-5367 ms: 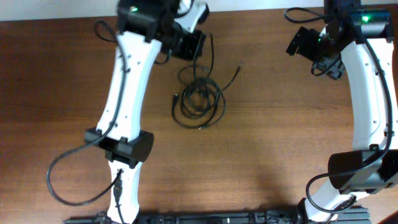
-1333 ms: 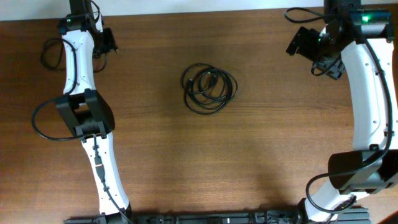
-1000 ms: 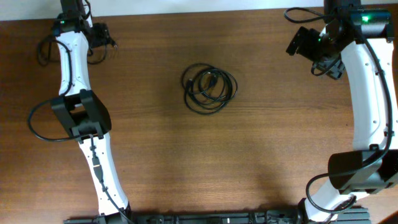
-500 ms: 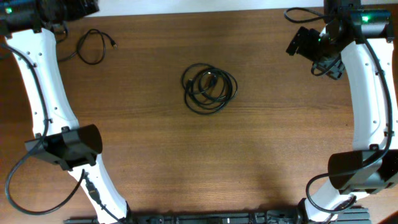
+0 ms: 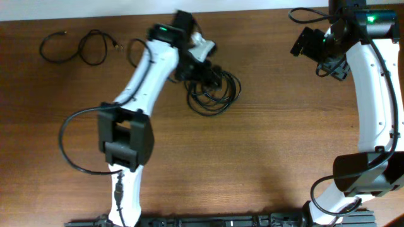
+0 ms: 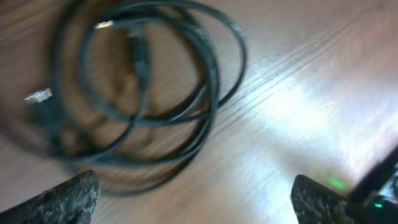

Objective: Untangle cables
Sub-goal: 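Reach the left gripper back to the bundle and grasp a cable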

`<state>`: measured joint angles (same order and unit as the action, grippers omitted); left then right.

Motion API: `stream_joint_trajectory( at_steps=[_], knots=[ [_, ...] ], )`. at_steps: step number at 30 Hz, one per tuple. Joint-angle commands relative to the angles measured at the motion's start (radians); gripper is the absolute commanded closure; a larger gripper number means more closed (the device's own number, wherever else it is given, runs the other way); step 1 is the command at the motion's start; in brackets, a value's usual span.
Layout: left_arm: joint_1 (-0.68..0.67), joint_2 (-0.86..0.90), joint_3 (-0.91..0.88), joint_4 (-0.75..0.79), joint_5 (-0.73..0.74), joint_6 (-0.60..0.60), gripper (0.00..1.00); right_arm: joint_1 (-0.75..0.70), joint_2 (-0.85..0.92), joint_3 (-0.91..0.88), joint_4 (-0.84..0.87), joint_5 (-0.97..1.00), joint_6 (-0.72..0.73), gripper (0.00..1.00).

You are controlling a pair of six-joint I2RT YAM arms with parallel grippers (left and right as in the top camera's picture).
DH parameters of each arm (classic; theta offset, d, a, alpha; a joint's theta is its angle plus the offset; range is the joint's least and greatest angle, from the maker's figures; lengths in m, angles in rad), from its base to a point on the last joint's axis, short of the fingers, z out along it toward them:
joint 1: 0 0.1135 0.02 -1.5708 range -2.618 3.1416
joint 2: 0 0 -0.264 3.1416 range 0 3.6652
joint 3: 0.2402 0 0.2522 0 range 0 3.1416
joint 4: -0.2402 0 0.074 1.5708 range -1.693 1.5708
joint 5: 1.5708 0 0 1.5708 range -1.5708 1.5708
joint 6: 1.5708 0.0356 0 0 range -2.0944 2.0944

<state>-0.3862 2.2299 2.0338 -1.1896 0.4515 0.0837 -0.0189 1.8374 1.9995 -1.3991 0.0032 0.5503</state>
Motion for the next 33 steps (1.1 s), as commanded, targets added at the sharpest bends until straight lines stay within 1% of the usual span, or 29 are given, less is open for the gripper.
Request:
stream_joint_trajectory(
  at_steps=[1,2,4,5,6,7,10,14,17,18,19,20,21,24,26,27,28,31,33],
  knots=[
    [-0.077,-0.003,-0.037,0.053,-0.076,0.019,0.01,-0.002,0.000,-0.002,0.000,0.012,0.004,0.02],
    [-0.105,-0.003,-0.038,0.061,-0.109,0.019,0.01,-0.002,0.000,-0.002,0.000,0.012,0.004,0.02],
    [-0.143,-0.003,-0.038,0.079,-0.121,0.015,0.01,-0.002,0.000,-0.002,0.000,0.012,0.004,0.02],
    [-0.160,-0.003,-0.038,0.095,-0.177,-0.004,0.01,-0.002,0.000,-0.002,0.000,0.013,0.004,0.02],
    [-0.164,-0.003,-0.038,0.105,-0.249,-0.063,0.00,-0.002,0.000,-0.002,0.000,0.012,0.004,0.02],
    [-0.164,-0.003,-0.038,0.108,-0.262,-0.076,0.01,-0.002,0.000,-0.002,0.000,0.012,0.004,0.02],
    [-0.164,-0.003,-0.038,0.108,-0.261,-0.077,0.04,-0.002,0.000,-0.002,0.000,0.012,0.004,0.02],
    [-0.164,0.005,-0.039,0.109,-0.256,-0.102,0.05,-0.002,0.000,-0.002,0.000,0.012,0.004,0.02],
    [-0.165,0.032,-0.039,0.105,-0.192,-0.107,0.06,-0.002,0.000,-0.002,0.000,0.012,0.004,0.02],
    [-0.165,0.048,-0.039,0.105,-0.169,-0.108,0.09,-0.002,0.000,-0.002,0.000,0.012,0.004,0.02],
    [-0.165,0.061,-0.039,0.108,-0.170,-0.107,0.15,-0.002,0.000,-0.002,0.000,0.012,0.004,0.02],
    [-0.163,0.078,-0.039,0.114,-0.170,-0.107,0.25,-0.002,0.000,-0.002,0.000,0.012,0.004,0.01],
    [-0.163,0.087,-0.039,0.116,-0.170,-0.107,0.32,-0.002,0.000,-0.002,0.000,0.012,0.004,0.02],
    [-0.171,0.129,-0.039,0.108,-0.167,-0.107,0.42,-0.002,0.000,-0.002,0.000,0.012,0.004,0.02],
    [-0.172,0.134,-0.039,0.127,-0.172,-0.107,0.53,-0.002,0.000,-0.002,0.000,0.012,0.004,0.02],
    [-0.171,0.134,-0.039,0.142,-0.179,-0.107,0.66,-0.002,0.000,-0.002,0.000,0.012,0.004,0.02],
    [-0.171,0.135,-0.039,0.150,-0.187,-0.107,0.74,-0.002,0.000,-0.002,0.000,0.012,0.004,0.02],
    [-0.172,0.151,-0.039,0.154,-0.190,-0.107,0.76,-0.002,0.000,-0.002,0.000,0.012,0.004,0.02],
    [-0.172,0.167,-0.039,0.156,-0.189,-0.107,0.99,-0.002,0.000,-0.002,0.000,0.012,0.004,0.02]
  ],
)
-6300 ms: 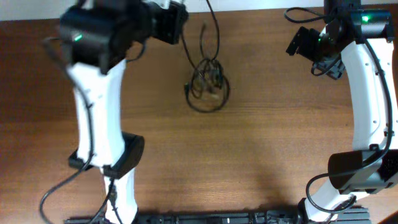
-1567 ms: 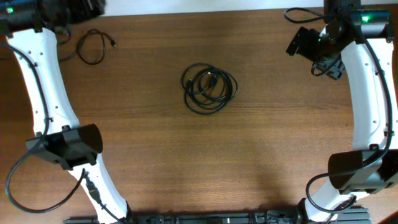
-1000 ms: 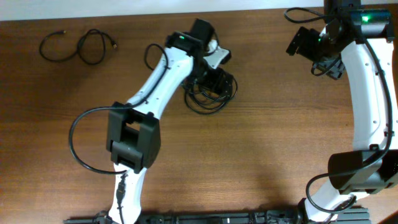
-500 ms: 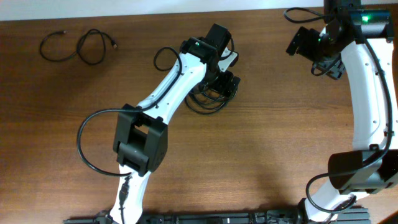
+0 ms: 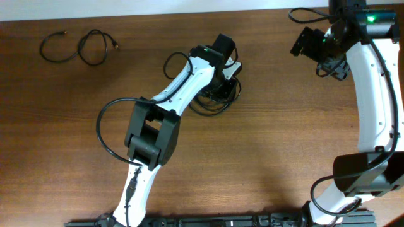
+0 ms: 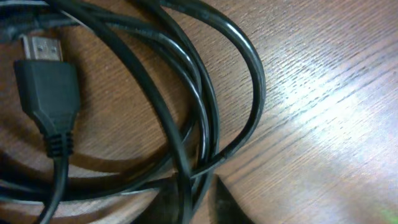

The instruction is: Untangle cables

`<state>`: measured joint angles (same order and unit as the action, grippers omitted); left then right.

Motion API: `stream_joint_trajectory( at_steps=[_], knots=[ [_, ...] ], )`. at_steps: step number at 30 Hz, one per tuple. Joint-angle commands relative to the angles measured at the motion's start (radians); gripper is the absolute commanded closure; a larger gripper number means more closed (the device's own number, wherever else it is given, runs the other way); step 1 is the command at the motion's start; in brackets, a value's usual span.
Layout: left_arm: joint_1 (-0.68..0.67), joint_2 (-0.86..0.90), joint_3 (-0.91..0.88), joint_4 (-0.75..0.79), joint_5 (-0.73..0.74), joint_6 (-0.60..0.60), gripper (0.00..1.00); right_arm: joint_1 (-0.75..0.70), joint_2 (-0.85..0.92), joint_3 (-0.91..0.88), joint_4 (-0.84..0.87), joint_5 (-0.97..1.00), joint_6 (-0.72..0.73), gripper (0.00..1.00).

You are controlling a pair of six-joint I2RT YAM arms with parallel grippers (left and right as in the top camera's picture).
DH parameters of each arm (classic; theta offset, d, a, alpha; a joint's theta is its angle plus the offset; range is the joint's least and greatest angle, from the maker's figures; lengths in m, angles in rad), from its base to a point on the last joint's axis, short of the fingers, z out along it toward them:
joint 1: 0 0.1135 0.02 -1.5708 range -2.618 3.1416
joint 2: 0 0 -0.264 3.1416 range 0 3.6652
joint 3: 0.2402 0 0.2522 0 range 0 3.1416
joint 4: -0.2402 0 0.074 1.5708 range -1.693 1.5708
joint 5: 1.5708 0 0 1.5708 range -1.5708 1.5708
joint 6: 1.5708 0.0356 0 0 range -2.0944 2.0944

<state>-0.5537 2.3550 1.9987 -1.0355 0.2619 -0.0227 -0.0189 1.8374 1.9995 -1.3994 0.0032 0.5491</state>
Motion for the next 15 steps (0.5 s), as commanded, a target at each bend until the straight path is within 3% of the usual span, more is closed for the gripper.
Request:
stream_joint_trajectory(
  at_steps=[1,5,9,15],
  knots=[
    [-0.002,0.042,-0.002,-0.002,0.000,0.000,1.00,-0.002,0.000,-0.002,0.001,0.012,0.005,0.02],
    [0.011,0.038,0.145,-0.144,0.004,-0.011,1.00,-0.002,0.000,-0.002,0.000,0.012,0.005,0.02],
    [0.037,0.038,0.571,-0.468,0.004,-0.011,1.00,-0.002,0.000,-0.002,0.000,0.012,0.005,0.02],
    [0.114,0.038,1.104,-0.653,0.004,-0.012,1.00,-0.002,0.000,-0.002,0.000,0.012,0.005,0.02]
  ],
)
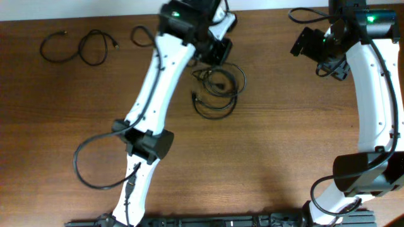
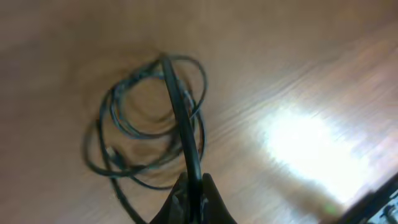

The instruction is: Untangle cables

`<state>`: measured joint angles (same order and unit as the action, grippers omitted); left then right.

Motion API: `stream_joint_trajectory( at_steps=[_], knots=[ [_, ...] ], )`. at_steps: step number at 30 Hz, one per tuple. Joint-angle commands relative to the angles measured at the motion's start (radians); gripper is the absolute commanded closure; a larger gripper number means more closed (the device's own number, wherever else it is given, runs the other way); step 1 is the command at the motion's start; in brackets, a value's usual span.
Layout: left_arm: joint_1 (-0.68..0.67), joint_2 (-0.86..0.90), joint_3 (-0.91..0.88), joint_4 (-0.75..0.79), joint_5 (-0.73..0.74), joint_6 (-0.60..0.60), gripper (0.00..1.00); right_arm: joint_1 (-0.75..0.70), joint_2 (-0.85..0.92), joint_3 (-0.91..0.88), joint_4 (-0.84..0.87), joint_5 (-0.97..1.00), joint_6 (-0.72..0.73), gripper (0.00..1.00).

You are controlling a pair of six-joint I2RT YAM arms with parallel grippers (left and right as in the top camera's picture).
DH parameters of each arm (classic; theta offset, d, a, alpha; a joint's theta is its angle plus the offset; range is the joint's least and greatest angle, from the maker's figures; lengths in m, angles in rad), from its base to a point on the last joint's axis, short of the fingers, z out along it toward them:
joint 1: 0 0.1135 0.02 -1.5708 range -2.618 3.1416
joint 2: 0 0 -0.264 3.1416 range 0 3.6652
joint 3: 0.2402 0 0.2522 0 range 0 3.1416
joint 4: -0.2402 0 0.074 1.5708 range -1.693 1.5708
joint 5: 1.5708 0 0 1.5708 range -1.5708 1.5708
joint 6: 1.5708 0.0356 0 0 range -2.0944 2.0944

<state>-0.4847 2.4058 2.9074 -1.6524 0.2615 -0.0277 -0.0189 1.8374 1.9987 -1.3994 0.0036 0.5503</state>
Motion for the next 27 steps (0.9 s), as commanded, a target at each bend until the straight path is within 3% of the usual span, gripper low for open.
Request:
stream_joint_trajectory(
  at_steps=[1,4,9,11,14,19,21,24,27],
  knots=[
    [0.062,-0.019,0.234,-0.030,0.004,-0.008,1.00,-0.002,0.000,-0.002,0.000,0.012,0.004,0.02],
    [0.150,-0.117,0.230,0.041,0.005,-0.100,1.00,-0.002,0.000,-0.002,0.000,0.012,0.004,0.02],
    [0.267,-0.231,0.230,0.085,0.036,-0.481,1.00,-0.002,0.000,-0.002,0.000,0.012,0.004,0.02],
    [0.282,-0.257,0.230,0.170,0.145,-0.480,1.00,-0.002,0.000,-0.002,0.000,0.012,0.004,0.02],
    [0.283,-0.304,0.230,0.433,0.382,-0.480,1.00,-0.002,0.000,-0.002,0.000,0.012,0.004,0.02],
    [0.282,-0.357,0.230,0.722,0.457,-0.480,1.00,-0.002,0.000,-0.002,0.000,0.012,0.004,0.02],
    [0.282,-0.373,0.230,0.737,0.457,-0.480,1.00,-0.002,0.000,-0.002,0.000,0.012,0.004,0.02],
    [0.282,-0.372,0.212,0.594,0.413,-0.464,1.00,-0.002,0.000,-0.002,0.001,0.012,0.004,0.02],
    [0.283,-0.373,0.203,0.529,0.187,-0.409,1.00,-0.002,0.000,-0.002,0.000,0.012,0.004,0.02]
  ],
)
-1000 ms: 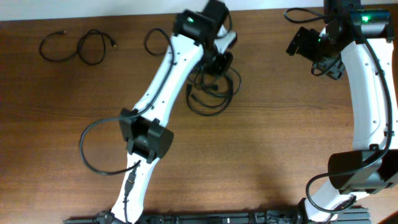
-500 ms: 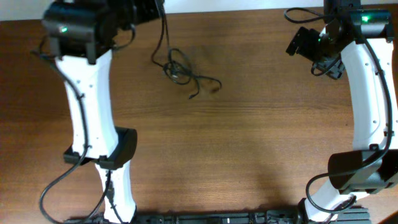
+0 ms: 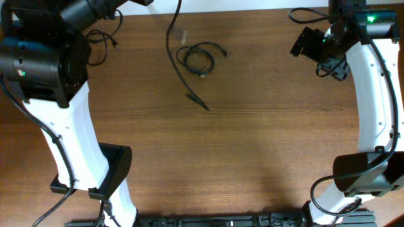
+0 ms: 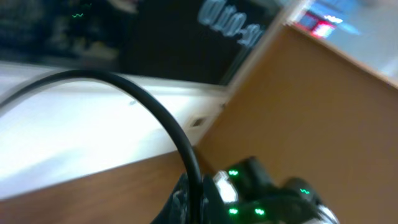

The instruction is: Untangle cables

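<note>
In the left wrist view my left gripper (image 4: pixel 196 200) is shut on a thick black cable (image 4: pixel 155 109) that arches up and to the left out of the jaws. The overhead view shows that cable (image 3: pixel 169 38) hanging from the top edge down to the table. Its plug end (image 3: pixel 197 101) lies on the wood. The rest lies as a small loose coil (image 3: pixel 199 57) near the far edge. The left arm (image 3: pixel 44 57) is raised close to the camera, its gripper out of the overhead view. My right gripper (image 3: pixel 308 43) hovers at the far right, away from the cables; its jaws are unclear.
A thin separate cable (image 3: pixel 108 39) lies at the far left, mostly hidden behind the raised left arm. The right arm (image 3: pixel 372 94) runs along the right edge. The table's far edge (image 3: pixel 252 12) is just behind the coil.
My left gripper, still shut on the cable, has gone from just above the coil to high above the table. One strand is drawn out long, and the coil is smaller and nearer the far edge.
My left gripper was open above the tangled coil. Then it was down on the coil, with its fingers round a strand. Then it was shut on that strand, a little above the table. Now it holds the strand high. The right arm has stayed still throughout.
</note>
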`<state>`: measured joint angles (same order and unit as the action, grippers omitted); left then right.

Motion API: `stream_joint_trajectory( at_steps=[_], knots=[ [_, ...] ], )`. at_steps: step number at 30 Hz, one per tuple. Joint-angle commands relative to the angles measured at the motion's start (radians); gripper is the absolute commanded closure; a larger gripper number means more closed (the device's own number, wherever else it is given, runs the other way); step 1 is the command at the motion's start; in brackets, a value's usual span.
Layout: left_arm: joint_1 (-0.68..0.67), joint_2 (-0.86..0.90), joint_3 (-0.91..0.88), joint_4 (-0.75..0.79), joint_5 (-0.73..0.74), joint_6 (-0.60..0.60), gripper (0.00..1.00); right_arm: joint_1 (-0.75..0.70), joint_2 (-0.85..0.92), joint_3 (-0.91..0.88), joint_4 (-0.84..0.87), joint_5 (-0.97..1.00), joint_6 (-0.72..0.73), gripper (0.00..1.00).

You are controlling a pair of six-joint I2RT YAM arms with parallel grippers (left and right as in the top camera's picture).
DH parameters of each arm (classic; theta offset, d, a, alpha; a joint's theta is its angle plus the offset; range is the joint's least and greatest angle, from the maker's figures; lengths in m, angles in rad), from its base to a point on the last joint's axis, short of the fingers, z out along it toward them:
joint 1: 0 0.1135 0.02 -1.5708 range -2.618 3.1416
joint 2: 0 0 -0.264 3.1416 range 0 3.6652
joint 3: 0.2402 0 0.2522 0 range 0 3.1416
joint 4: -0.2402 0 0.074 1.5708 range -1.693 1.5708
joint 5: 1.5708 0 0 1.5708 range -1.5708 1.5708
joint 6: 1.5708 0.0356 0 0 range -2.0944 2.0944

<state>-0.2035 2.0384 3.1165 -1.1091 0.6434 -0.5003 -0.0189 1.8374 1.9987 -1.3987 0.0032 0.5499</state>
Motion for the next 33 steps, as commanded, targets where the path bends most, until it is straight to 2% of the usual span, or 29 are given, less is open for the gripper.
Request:
stream_joint_trajectory(
  at_steps=[1,2,6,7,9,11,12,14,16,18,23,25,27,30,31,33],
  knots=[
    [0.002,-0.005,-0.006,-0.015,-0.270,0.116,1.00,-0.002,0.000,-0.002,0.000,0.012,0.004,0.02],
    [0.002,-0.005,-0.006,-0.029,-0.372,0.152,1.00,-0.002,0.000,-0.002,0.000,0.012,0.005,0.02],
    [0.002,-0.005,-0.006,-0.082,-0.856,0.158,1.00,-0.002,0.000,-0.002,0.000,0.012,0.005,0.02],
    [0.002,-0.005,-0.006,-0.097,-1.057,0.158,1.00,-0.002,0.000,-0.002,0.000,0.012,0.005,0.02],
    [0.010,-0.005,-0.006,-0.111,-1.315,0.158,1.00,-0.002,0.000,-0.002,0.000,0.012,0.004,0.02],
    [0.039,-0.005,-0.006,-0.147,-1.458,0.157,1.00,-0.002,0.000,-0.002,0.000,0.012,0.005,0.02],
    [0.068,-0.005,-0.006,-0.193,-1.480,0.127,1.00,-0.002,0.000,-0.002,0.000,0.012,0.005,0.02],
    [0.151,-0.002,-0.006,-0.315,-1.479,-0.064,1.00,-0.002,0.000,-0.002,0.000,0.012,0.005,0.02],
    [0.226,0.004,-0.006,-0.431,-1.477,-0.206,1.00,-0.002,0.000,-0.002,0.000,0.012,0.005,0.02],
    [0.298,0.006,-0.006,-0.534,-1.469,-0.267,1.00,-0.002,0.000,-0.002,0.000,0.012,0.005,0.02],
    [0.380,0.012,-0.032,-0.577,-1.450,-0.271,1.00,-0.002,0.000,-0.002,0.000,0.012,0.005,0.02],
    [0.396,0.012,-0.074,-0.544,-1.305,-0.266,1.00,-0.002,0.000,-0.002,0.000,0.012,0.005,0.01],
    [0.396,0.013,-0.124,-0.486,-1.147,-0.113,1.00,-0.002,0.000,-0.002,0.000,0.012,0.005,0.02],
    [0.396,0.013,-0.236,-0.384,-0.649,0.299,1.00,-0.002,0.000,-0.002,0.000,0.012,0.005,0.02],
    [0.396,0.013,-0.256,-0.385,-0.574,0.372,1.00,-0.002,0.000,-0.002,0.000,0.012,0.005,0.02],
    [0.404,0.013,-0.264,-0.387,-0.662,0.380,1.00,-0.002,0.000,-0.002,0.000,0.012,0.004,0.02]
  ],
)
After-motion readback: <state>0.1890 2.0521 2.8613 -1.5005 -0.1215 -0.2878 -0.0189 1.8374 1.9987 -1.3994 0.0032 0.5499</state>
